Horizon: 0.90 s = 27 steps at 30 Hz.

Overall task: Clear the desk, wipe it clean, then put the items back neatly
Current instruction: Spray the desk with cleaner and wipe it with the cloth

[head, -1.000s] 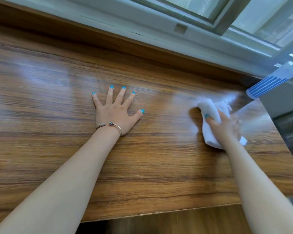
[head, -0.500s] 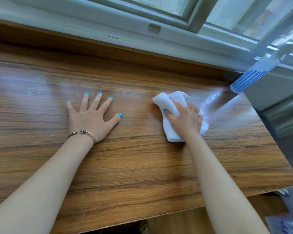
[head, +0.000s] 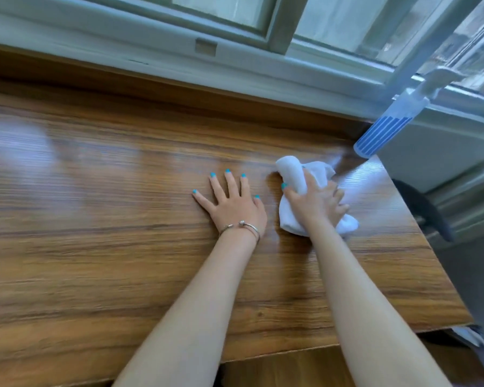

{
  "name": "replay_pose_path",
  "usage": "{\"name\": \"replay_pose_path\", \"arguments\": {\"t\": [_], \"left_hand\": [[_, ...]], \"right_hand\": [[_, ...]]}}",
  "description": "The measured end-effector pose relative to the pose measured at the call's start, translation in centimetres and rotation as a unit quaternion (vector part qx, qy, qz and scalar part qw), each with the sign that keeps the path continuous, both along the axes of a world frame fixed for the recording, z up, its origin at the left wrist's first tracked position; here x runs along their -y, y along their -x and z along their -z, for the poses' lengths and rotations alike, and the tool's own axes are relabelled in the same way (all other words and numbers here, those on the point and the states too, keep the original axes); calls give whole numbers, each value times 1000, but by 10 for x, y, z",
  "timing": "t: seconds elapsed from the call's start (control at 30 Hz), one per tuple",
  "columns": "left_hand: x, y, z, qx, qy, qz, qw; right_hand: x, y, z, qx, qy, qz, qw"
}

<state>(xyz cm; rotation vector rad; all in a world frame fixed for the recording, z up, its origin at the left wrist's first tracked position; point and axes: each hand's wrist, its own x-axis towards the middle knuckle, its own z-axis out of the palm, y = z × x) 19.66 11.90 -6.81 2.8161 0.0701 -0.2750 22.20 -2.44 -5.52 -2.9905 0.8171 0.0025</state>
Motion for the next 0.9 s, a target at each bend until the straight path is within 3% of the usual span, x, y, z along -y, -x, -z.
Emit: {"name": "replay_pose_path", "arguments": {"t": [0.2,0.37,0.47,0.63,0.73,0.8,0.9], "left_hand": [[15,-4,18,54,-39,-23,998],[15,-4,18,59,-49,-36,996],[18,-4,20,63,-57,-40,996],[15,-3,21,55,-66,-47,995],[15,-4,20,57,-66,-42,995],[15,-5,21,59,-60,-38,996],[15,-4,21,61,-63,-33,996]], "right_hand": [[45,10,1,16,-11,-191,981],[124,-8,2,39,-4,32,999],[107,-9,6,31,45,62,997],[46,5,10,32,14,-166,985],[68,8,7,32,-17,-243,969],[117,4,8,32,3,-188,982],[186,1,3,22,34,10,999]]}}
